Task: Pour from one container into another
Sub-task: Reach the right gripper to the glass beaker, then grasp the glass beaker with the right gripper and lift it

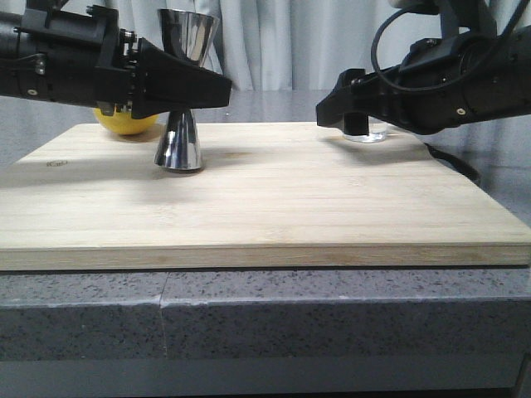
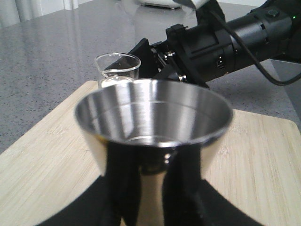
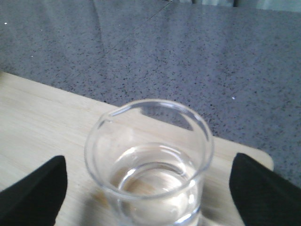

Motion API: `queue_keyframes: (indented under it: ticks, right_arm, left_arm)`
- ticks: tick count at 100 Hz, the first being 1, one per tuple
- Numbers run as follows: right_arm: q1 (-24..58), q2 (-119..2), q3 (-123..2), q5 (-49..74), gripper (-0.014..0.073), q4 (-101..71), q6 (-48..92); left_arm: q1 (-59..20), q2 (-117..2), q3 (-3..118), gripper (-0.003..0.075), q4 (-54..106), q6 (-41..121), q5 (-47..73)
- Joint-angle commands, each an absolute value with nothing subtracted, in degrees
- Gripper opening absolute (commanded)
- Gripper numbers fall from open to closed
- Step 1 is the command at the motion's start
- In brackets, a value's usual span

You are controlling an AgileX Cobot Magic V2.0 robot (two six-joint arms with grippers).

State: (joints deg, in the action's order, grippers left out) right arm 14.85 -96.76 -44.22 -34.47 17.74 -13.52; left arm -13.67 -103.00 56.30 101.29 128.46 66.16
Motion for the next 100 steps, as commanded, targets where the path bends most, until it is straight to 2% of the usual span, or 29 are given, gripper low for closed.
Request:
queue_keyframes:
  ticks: [1,20,46,72,100]
  right_arm:
    - [14.5,-94.9,-45.9,-38.2,0.0542,18.0,-13.0]
    - [14.5,-94.9,-45.9,-38.2,0.0374,19.1,-13.0]
    - [14.5,-94.9,-45.9,-38.1,0.0307,19.3,-13.0]
    - [14.5,-93.8,-45.9,-37.2,0.0306,19.8,-13.0]
    - [14.6,-84.8,-46.0,-27.8,0.0306,21.6,-13.3]
  left_arm:
    - [-14.1,-100.8,57.9,0.0134,105.3,128.3,72.9]
    - [-14.1,-100.8,57.9,0.0134,105.3,128.3,72.9]
    - [-14.1,-100.8,57.9,0.0134,105.3,128.3,72.9]
    - [-14.1,-100.8,57.9,0.0134,105.3,128.3,72.9]
    - [-14.1,-100.8,57.9,0.0134,105.3,128.3,72.9]
